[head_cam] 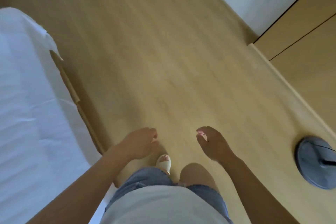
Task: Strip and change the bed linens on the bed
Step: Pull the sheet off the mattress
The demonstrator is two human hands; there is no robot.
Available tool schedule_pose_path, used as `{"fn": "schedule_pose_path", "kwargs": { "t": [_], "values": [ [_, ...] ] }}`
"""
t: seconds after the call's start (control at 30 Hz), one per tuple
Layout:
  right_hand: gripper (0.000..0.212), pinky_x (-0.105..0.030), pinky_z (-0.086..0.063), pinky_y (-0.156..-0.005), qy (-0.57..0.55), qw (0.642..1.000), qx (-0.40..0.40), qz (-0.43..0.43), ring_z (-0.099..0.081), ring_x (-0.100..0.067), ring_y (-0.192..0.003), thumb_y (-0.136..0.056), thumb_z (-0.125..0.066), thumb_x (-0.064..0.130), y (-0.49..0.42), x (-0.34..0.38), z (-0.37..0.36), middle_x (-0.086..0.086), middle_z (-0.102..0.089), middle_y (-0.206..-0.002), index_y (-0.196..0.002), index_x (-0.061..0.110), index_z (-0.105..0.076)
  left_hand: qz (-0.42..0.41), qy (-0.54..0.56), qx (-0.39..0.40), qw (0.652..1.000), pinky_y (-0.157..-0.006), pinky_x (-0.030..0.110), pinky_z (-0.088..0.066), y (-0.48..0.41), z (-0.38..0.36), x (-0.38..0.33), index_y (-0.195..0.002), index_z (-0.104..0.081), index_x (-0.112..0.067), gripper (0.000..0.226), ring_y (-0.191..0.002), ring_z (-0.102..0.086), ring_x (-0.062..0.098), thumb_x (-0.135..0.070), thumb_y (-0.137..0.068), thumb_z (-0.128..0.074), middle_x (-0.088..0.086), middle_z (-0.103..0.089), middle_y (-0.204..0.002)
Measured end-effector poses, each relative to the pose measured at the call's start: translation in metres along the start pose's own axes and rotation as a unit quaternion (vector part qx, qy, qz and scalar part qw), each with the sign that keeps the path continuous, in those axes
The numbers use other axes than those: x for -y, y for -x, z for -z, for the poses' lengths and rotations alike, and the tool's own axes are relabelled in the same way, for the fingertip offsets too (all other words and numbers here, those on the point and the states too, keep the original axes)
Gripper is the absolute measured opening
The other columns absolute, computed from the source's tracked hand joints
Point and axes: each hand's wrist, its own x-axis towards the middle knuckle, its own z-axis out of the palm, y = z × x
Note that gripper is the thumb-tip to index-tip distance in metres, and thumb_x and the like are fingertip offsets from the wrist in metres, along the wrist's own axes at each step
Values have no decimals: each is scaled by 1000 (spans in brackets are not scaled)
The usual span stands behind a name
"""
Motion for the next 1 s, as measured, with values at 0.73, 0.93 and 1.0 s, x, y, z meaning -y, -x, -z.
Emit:
{"fn": "schedule_pose_path", "kwargs": {
  "t": [0.73,0.93,1.0],
  "values": [
    [26,-22,-35,-88,103,967,122,200,-53,-20,-107,-96,-48,19,-573,172,300,-8,-61,-113,-116,6,-60,243,171,-97,950,-76,23,-38,-357,378,70,-120,-51,-19,31,-91,-50,11,-39,-97,-45,-4,-56,-108],
    [26,-18,-33,-81,128,960,143,204,-53,-18,-105,-97,-46,21,-722,272,333,-5,-60,-115,-117,8,-59,240,147,-76,957,-84,26,-42,-454,508,163,-123,-49,-17,34,-102,-54,16,-38,-98,-41,1,-56,-122],
    [25,-16,-33,-79,122,962,146,195,-53,-16,-103,-98,-46,21,-764,309,347,-4,-61,-115,-116,9,-59,227,140,-74,961,-85,27,-42,-485,562,191,-123,-49,-17,35,-103,-54,16,-40,-98,-41,1,-56,-123]
  ]
}}
